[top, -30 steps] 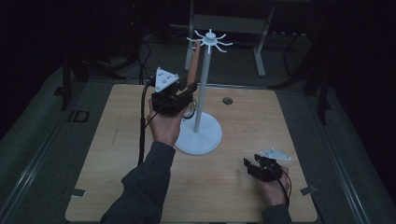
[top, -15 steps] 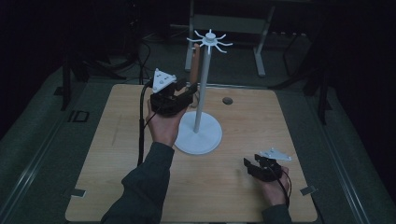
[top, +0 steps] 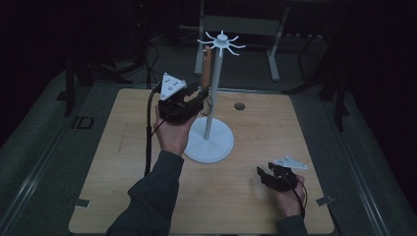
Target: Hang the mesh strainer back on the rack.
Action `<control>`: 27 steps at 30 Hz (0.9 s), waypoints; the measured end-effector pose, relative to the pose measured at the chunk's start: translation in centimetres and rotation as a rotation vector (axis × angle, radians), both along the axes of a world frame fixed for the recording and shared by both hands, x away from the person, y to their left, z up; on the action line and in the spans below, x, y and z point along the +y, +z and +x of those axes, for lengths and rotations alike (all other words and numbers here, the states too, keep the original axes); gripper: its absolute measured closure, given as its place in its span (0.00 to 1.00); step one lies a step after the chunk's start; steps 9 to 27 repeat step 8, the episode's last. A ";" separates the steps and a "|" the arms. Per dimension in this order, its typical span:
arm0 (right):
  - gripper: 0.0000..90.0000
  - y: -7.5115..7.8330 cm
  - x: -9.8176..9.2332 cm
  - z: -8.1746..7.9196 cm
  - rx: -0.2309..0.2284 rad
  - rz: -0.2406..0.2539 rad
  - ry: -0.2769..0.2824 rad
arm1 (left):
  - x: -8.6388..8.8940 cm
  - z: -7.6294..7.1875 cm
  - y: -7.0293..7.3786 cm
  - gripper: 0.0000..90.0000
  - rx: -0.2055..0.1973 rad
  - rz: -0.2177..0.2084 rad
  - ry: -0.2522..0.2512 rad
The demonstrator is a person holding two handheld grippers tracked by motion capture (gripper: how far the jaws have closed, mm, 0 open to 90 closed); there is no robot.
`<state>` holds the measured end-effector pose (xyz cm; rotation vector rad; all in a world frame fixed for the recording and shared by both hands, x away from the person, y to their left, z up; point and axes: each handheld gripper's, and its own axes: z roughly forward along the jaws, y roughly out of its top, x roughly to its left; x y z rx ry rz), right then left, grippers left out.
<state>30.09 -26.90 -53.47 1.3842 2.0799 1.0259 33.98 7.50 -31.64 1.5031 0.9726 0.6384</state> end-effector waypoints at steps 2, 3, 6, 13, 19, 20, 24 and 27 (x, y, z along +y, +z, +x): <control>0.52 0.0 -0.1 0.0 0.001 0.000 -0.002 | -0.1 0.0 0.0 0.66 0.003 0.002 -0.002; 0.52 0.0 -0.1 0.0 0.002 0.000 -0.004 | -0.1 0.0 -0.1 0.66 0.005 0.004 -0.005; 0.52 -0.1 -0.2 0.0 0.006 -0.002 -0.008 | -0.1 -0.1 -0.1 0.66 0.007 0.003 -0.010; 0.51 -0.1 -0.3 0.1 0.009 -0.004 -0.013 | -0.1 -0.2 -0.1 0.66 0.006 0.007 -0.013; 0.51 -0.1 -0.3 0.1 0.009 -0.004 -0.013 | -0.1 -0.2 -0.1 0.66 0.006 0.007 -0.013; 0.51 -0.1 -0.3 0.1 0.009 -0.004 -0.013 | -0.1 -0.2 -0.1 0.66 0.006 0.007 -0.013; 0.51 -0.1 -0.3 0.1 0.009 -0.004 -0.013 | -0.1 -0.2 -0.1 0.66 0.006 0.007 -0.013; 0.51 -0.1 -0.3 0.1 0.009 -0.004 -0.013 | -0.1 -0.2 -0.1 0.66 0.006 0.007 -0.013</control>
